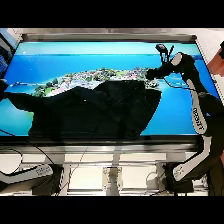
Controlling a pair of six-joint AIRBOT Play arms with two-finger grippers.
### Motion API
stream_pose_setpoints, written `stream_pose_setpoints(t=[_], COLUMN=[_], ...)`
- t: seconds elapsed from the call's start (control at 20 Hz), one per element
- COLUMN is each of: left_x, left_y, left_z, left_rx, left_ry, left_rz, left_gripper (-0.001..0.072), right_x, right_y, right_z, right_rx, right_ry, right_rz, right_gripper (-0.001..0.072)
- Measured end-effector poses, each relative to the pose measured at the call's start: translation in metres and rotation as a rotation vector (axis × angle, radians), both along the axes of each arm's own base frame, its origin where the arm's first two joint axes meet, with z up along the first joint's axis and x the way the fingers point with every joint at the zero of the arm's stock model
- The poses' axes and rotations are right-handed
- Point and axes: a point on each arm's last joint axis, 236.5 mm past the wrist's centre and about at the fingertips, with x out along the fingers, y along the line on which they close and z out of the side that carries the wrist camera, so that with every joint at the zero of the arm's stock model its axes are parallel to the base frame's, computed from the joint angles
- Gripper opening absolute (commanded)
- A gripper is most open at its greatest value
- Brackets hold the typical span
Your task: Fold the clothes and pants, and hang the long-sleeved shirts on hangers.
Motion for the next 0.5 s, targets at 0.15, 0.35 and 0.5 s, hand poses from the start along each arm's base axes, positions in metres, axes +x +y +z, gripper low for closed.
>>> stream_pose_setpoints(t=[0.15,0.35,0.5], left_x=[-0.011,-0.031,-0.042], left_y=[0.019,0.044,0.054], left_z=[0.018,0.044,0.056], left_rx=[0.026,0.043,0.035], left_ry=[-0.031,-0.081,-0.118], left_rz=[0.050,0.145,0.193], left_gripper=[0.0021,0.0021,0.0022], right_x=[-0.011,-0.041,-0.061], right_y=[0.010,0.029,0.034], right_z=[-0.030,-0.060,-0.068], right_rx=[0.010,0.004,0.001], right_ry=[0.086,0.227,0.307], right_rz=[0.030,0.127,0.175], right_gripper=[0.0443,0.0441,0.0441])
